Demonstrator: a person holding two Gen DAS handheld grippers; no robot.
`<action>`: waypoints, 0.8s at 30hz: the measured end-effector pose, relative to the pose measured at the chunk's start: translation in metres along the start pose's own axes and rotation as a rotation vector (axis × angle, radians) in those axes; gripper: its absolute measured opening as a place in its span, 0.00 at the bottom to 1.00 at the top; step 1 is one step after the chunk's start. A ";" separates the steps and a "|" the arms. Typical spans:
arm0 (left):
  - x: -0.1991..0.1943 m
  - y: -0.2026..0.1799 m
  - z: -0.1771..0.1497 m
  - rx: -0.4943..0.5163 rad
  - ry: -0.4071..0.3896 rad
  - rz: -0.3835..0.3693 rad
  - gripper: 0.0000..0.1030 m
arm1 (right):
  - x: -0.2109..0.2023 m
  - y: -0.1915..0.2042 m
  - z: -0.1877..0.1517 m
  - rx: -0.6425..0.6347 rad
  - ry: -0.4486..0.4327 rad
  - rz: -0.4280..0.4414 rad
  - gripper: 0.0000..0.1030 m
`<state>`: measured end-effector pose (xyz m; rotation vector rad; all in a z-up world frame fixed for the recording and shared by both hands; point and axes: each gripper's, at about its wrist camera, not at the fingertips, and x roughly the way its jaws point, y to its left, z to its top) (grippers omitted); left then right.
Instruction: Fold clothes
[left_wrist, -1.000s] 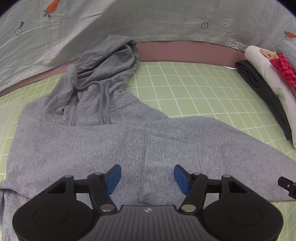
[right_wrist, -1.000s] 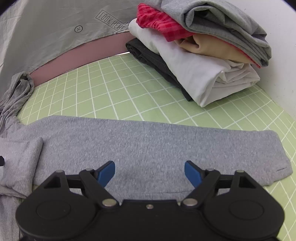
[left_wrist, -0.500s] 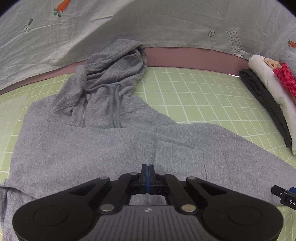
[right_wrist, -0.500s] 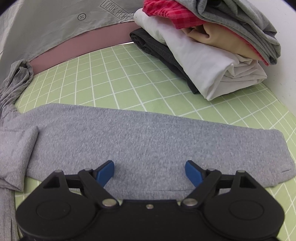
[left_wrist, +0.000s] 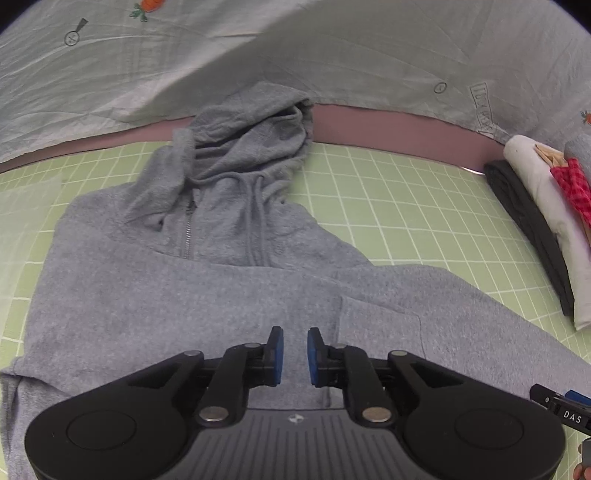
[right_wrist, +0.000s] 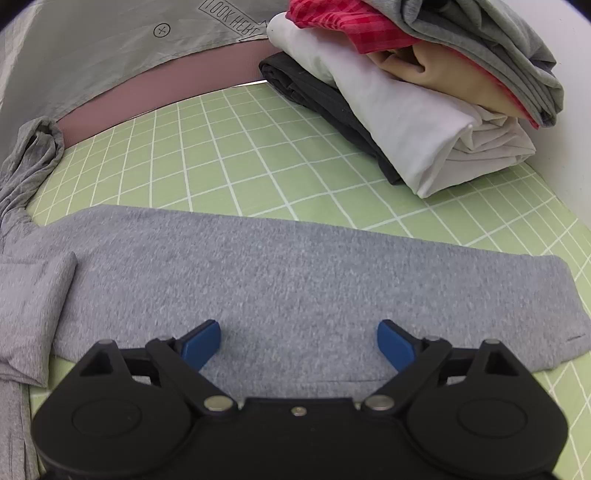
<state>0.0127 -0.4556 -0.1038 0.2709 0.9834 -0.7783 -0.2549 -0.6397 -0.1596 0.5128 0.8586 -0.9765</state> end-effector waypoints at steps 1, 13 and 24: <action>0.004 -0.006 -0.001 0.009 0.007 -0.011 0.20 | 0.000 0.000 -0.001 0.001 0.000 0.000 0.91; 0.022 -0.023 -0.012 0.049 0.043 -0.096 0.01 | 0.003 -0.001 0.001 0.006 0.006 -0.002 0.97; -0.030 0.018 0.005 0.040 -0.094 0.021 0.01 | 0.004 -0.001 0.000 0.007 0.004 -0.005 0.99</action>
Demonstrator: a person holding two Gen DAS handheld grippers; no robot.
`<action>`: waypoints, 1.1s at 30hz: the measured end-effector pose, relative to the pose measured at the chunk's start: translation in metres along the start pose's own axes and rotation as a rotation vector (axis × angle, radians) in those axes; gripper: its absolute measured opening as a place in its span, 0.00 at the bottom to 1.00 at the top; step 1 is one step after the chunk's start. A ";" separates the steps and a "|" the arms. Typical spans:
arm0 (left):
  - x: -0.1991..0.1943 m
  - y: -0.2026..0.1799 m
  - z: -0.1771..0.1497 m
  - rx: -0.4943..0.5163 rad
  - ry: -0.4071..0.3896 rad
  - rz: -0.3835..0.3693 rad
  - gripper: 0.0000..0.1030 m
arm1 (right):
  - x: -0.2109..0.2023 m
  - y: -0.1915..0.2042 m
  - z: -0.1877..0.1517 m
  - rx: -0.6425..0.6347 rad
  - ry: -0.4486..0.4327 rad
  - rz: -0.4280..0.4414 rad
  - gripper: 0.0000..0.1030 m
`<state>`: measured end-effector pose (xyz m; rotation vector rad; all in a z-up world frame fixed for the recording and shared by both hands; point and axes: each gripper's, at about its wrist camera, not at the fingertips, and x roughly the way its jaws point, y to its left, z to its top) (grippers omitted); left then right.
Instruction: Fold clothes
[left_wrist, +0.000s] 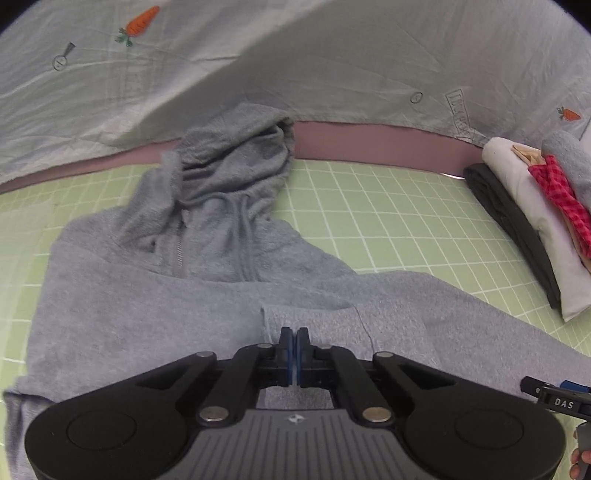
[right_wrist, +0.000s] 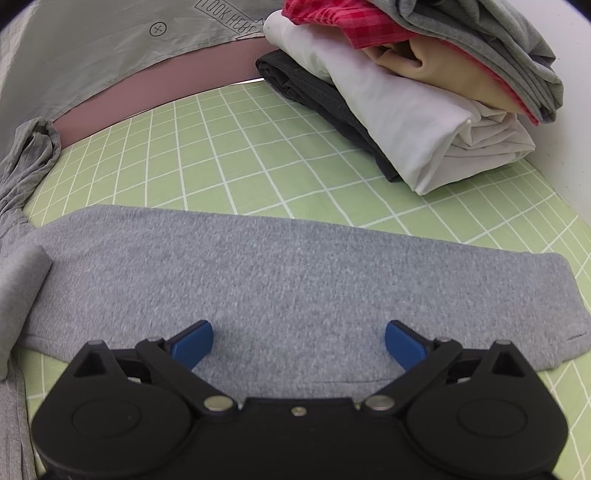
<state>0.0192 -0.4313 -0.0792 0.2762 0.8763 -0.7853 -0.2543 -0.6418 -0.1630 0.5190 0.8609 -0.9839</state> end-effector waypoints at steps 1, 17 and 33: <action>-0.006 0.009 0.004 -0.008 -0.018 0.024 0.01 | 0.000 0.000 0.000 0.001 0.000 -0.001 0.99; -0.004 0.133 0.007 -0.209 0.047 0.438 0.09 | 0.002 0.002 0.001 0.007 0.002 -0.010 1.00; 0.006 0.029 -0.023 -0.269 0.161 0.194 0.55 | 0.001 -0.065 0.004 0.163 -0.021 -0.085 0.98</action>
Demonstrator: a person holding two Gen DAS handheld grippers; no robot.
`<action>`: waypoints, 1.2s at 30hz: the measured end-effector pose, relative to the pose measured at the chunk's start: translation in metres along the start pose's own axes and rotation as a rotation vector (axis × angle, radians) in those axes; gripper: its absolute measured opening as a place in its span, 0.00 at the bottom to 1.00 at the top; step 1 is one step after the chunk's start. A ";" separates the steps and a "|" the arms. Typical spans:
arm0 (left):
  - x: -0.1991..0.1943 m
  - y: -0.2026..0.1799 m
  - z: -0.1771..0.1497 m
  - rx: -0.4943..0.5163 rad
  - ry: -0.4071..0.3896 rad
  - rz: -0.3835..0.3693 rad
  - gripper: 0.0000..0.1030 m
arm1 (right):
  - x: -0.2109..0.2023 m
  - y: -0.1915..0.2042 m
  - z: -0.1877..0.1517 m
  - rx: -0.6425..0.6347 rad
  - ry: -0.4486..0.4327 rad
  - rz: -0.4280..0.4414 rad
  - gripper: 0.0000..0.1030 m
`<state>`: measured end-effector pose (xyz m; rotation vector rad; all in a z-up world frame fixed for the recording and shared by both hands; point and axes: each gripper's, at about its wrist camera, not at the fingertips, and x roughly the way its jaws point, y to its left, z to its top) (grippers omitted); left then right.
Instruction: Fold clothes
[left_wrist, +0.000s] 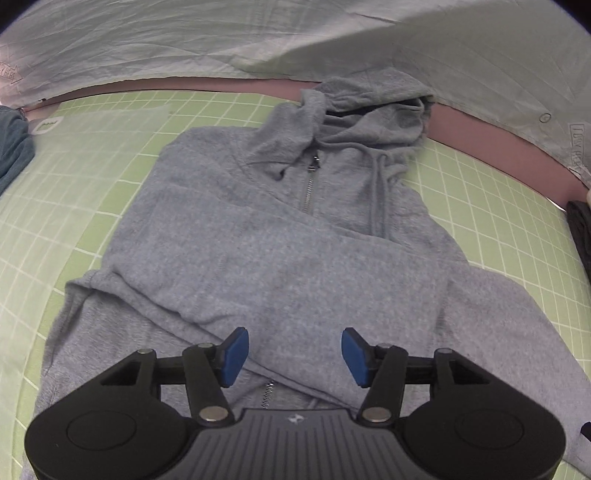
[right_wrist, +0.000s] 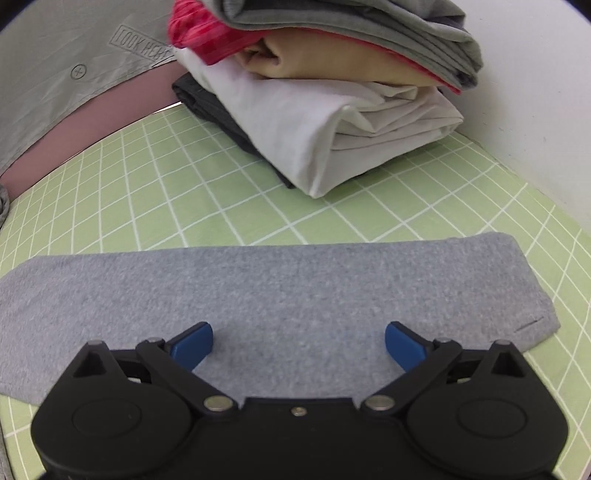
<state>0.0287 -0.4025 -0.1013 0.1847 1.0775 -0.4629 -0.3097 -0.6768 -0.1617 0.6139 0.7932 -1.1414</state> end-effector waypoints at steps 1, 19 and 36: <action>-0.002 -0.005 -0.001 0.014 -0.002 -0.003 0.56 | 0.002 -0.007 0.001 0.002 -0.004 -0.002 0.98; -0.018 -0.014 -0.023 0.022 0.024 0.041 0.61 | 0.014 -0.081 0.012 0.035 -0.079 -0.031 0.99; -0.023 -0.008 -0.028 0.000 0.027 0.028 0.64 | 0.002 -0.083 0.007 -0.027 -0.088 -0.006 0.17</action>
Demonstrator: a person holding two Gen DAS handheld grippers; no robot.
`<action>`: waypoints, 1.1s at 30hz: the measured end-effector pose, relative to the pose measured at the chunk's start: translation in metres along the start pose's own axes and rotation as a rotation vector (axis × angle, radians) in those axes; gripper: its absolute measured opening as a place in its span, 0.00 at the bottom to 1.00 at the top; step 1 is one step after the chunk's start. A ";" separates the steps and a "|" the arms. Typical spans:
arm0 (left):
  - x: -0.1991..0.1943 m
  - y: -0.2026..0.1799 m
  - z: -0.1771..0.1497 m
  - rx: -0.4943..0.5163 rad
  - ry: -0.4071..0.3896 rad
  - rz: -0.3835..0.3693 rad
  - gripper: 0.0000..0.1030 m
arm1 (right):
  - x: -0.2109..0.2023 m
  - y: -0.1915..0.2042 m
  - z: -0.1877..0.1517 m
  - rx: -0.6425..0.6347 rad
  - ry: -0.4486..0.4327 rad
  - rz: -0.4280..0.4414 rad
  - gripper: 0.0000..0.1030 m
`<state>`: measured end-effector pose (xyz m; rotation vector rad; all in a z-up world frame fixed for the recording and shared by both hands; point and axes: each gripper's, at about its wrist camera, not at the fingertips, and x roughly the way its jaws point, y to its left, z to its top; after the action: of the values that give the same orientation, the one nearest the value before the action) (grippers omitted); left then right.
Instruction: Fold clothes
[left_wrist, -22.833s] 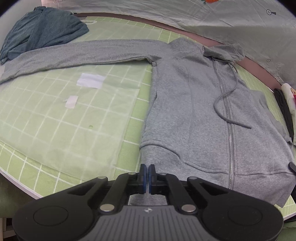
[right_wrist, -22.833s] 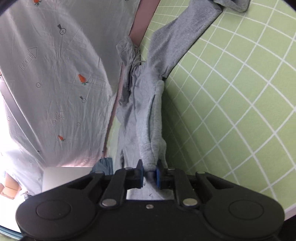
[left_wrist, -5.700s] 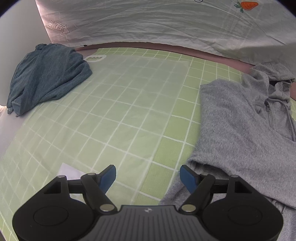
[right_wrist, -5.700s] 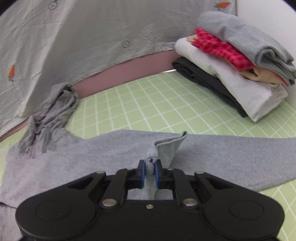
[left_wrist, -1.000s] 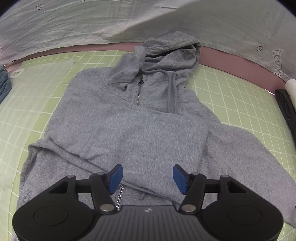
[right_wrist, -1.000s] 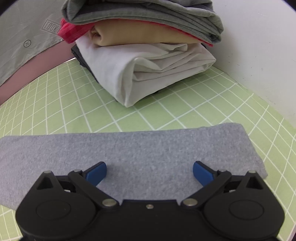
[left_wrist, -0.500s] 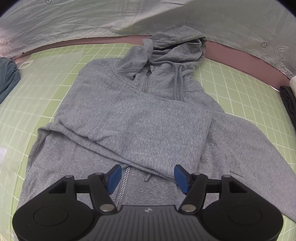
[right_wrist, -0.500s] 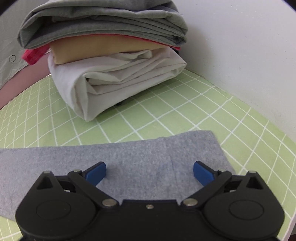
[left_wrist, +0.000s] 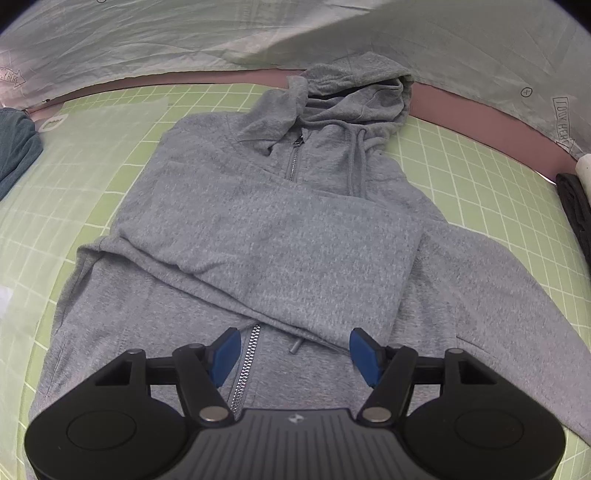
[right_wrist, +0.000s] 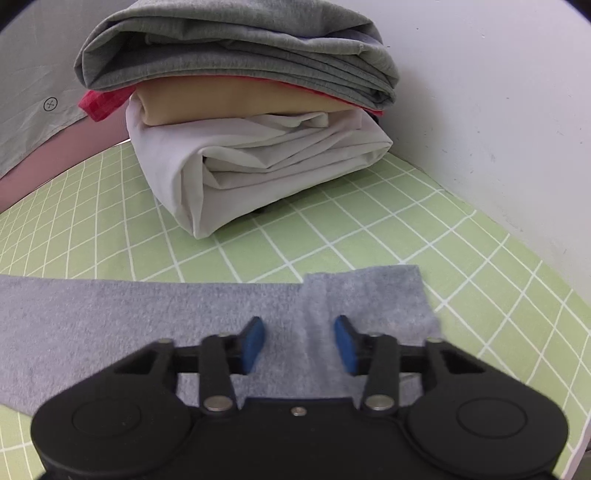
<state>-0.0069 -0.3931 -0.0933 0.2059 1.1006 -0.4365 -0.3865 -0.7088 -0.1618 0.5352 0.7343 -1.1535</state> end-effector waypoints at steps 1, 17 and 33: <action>-0.001 0.003 -0.001 -0.005 -0.001 -0.002 0.64 | -0.001 0.002 0.000 0.001 0.007 0.002 0.12; -0.036 0.073 -0.013 -0.037 -0.037 0.000 0.64 | -0.098 0.215 0.000 -0.044 0.021 0.655 0.10; -0.019 0.081 0.008 0.011 -0.056 -0.068 0.64 | -0.108 0.226 -0.023 -0.070 -0.020 0.377 0.77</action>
<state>0.0277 -0.3189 -0.0774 0.1654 1.0531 -0.5059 -0.2023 -0.5513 -0.0933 0.5741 0.6217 -0.7795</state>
